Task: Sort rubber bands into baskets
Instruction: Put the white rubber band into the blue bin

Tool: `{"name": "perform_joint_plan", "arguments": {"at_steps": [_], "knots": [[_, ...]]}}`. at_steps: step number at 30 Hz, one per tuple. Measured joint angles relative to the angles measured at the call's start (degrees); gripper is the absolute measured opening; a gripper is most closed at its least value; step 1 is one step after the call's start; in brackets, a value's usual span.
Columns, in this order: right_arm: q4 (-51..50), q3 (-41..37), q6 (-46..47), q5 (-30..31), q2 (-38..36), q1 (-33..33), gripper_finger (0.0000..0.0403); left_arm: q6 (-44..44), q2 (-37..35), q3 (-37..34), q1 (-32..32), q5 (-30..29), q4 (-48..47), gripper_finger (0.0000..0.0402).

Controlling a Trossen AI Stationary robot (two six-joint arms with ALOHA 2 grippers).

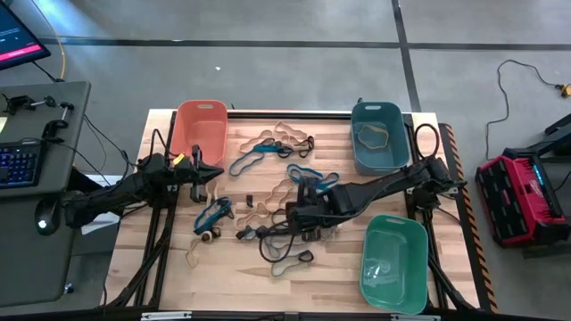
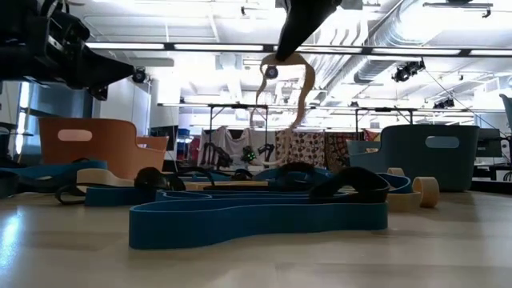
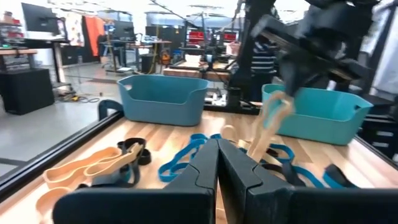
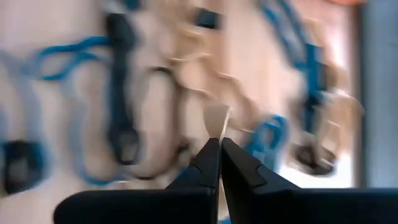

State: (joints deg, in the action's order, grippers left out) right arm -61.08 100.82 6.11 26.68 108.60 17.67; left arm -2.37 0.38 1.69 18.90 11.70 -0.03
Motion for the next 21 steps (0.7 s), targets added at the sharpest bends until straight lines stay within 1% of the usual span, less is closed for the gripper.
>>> {"name": "perform_joint_plan", "arguments": {"at_steps": [5,11,12,13,15,18,21], "knots": [[-9.83,-0.01,10.32,11.18,-2.39,-0.53,0.0000,0.92,1.01,0.02,-2.93,-0.25,0.01,0.0000],[-27.94,-0.07,29.85,21.26,-5.55,-3.57,0.0000,1.88,3.86,0.02,-5.61,-4.11,-0.06,0.0000],[-29.54,-0.28,32.77,22.54,-6.22,-4.33,0.0000,2.08,4.28,0.02,-5.99,-4.45,0.01,0.0000],[-28.78,-1.13,33.82,23.37,-7.41,-5.12,0.0000,2.37,4.64,0.02,-6.31,-4.67,0.23,0.0000],[-26.42,-3.79,32.99,23.28,-10.34,-6.94,0.0000,2.56,5.16,0.02,-6.81,-4.78,0.76,0.0000],[-27.19,-8.12,35.31,23.96,-14.45,-10.37,0.0000,2.53,5.46,0.04,-7.39,-4.76,1.41,0.0000],[-27.11,-14.29,37.51,24.40,-18.56,-14.36,0.0000,2.16,5.60,0.04,-7.89,-4.72,1.50,0.0000]]}}
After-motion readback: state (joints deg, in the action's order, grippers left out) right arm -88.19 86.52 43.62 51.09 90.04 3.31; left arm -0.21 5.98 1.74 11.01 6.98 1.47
